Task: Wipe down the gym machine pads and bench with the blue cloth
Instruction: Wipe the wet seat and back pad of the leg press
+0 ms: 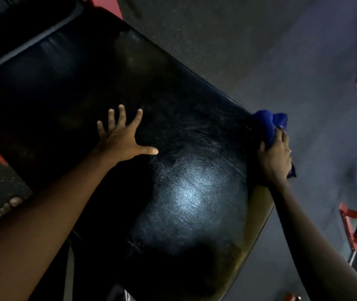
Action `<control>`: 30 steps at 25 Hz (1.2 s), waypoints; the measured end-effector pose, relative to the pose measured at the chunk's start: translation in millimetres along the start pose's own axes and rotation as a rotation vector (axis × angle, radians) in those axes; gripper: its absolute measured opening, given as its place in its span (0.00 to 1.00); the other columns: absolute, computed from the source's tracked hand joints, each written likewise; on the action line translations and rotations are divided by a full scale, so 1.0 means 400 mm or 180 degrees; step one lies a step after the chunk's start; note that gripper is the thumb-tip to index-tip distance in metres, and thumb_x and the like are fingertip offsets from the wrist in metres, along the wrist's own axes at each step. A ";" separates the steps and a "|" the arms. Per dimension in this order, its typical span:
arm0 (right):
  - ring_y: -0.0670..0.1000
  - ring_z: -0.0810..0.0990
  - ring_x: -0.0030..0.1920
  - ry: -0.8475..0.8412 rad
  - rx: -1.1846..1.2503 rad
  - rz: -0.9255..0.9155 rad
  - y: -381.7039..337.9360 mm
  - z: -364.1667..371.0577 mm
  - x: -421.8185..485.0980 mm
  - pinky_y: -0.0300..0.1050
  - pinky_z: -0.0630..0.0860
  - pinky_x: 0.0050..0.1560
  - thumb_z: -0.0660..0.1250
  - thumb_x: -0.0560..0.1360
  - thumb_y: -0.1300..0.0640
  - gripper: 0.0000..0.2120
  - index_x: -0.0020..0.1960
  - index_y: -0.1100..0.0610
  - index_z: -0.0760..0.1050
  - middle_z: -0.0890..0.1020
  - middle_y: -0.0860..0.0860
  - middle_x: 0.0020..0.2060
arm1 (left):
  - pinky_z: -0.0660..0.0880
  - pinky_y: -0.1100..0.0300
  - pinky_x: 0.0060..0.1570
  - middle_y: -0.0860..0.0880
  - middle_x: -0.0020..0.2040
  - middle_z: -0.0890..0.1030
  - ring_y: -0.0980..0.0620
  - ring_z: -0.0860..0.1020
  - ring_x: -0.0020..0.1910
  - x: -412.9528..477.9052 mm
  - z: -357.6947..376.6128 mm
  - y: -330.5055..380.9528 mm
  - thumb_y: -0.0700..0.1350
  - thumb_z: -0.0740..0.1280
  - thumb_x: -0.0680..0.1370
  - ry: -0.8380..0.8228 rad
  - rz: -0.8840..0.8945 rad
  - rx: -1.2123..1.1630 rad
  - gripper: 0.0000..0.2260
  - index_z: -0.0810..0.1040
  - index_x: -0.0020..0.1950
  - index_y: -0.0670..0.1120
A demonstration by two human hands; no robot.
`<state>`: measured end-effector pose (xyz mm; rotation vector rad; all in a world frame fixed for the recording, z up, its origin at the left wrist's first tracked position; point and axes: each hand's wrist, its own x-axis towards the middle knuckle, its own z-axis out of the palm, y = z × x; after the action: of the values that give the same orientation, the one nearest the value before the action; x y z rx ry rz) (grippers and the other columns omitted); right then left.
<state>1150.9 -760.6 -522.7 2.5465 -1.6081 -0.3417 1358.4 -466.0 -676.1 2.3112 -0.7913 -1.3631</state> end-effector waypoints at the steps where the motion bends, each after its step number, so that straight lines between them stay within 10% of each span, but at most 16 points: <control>1: 0.67 0.71 0.68 0.0101 -0.0086 0.0128 -0.036 0.018 0.006 0.66 0.69 0.67 0.61 0.77 0.52 0.26 0.74 0.55 0.64 0.64 0.54 0.77 | 0.40 0.32 0.73 0.42 0.80 0.34 0.38 0.35 0.78 0.000 0.002 -0.002 0.79 0.65 0.60 0.0001 0.0002 0.0004 0.58 0.38 0.79 0.60; 10: 0.62 0.70 0.70 -0.0355 -0.0150 -0.1716 -0.465 0.159 0.077 0.61 0.68 0.69 0.63 0.77 0.52 0.27 0.76 0.53 0.65 0.65 0.53 0.77 | 0.42 0.33 0.73 0.44 0.80 0.35 0.38 0.36 0.78 -0.001 -0.022 0.013 0.76 0.67 0.61 -0.0216 -0.0121 0.0093 0.57 0.37 0.79 0.61; 15: 0.68 0.75 0.61 -0.0135 0.0057 -0.0508 -0.037 0.005 0.028 0.65 0.73 0.63 0.62 0.77 0.51 0.27 0.75 0.49 0.62 0.66 0.52 0.75 | 0.42 0.33 0.73 0.43 0.80 0.34 0.38 0.35 0.78 -0.002 -0.016 0.012 0.77 0.67 0.61 -0.0190 -0.0073 0.0041 0.58 0.37 0.79 0.60; 18: 0.68 0.75 0.61 0.0117 -0.0187 -0.0004 -0.072 0.029 0.059 0.66 0.71 0.62 0.58 0.80 0.45 0.23 0.70 0.56 0.67 0.71 0.59 0.69 | 0.41 0.32 0.73 0.43 0.80 0.34 0.38 0.35 0.78 0.000 -0.011 0.006 0.77 0.67 0.61 -0.0114 -0.0064 0.0015 0.58 0.37 0.79 0.61; 24: 0.66 0.76 0.62 -0.0253 -0.0080 -0.0856 -0.418 0.118 0.186 0.62 0.71 0.63 0.56 0.82 0.44 0.22 0.70 0.56 0.67 0.73 0.59 0.67 | 0.42 0.32 0.73 0.43 0.80 0.35 0.38 0.36 0.78 0.005 -0.009 0.007 0.77 0.68 0.60 -0.0118 -0.0085 0.0064 0.58 0.38 0.79 0.61; 30: 0.65 0.74 0.66 -0.0079 0.0227 -0.0498 -0.053 0.009 -0.024 0.63 0.73 0.63 0.60 0.78 0.50 0.24 0.73 0.50 0.65 0.67 0.52 0.75 | 0.44 0.31 0.72 0.43 0.80 0.35 0.37 0.37 0.78 0.011 -0.012 0.006 0.78 0.65 0.57 -0.0132 -0.0077 0.0103 0.60 0.38 0.79 0.61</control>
<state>1164.6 -742.8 -529.5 2.7400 -1.4580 -0.3368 1363.6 -470.6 -675.6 2.3313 -0.8061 -1.4229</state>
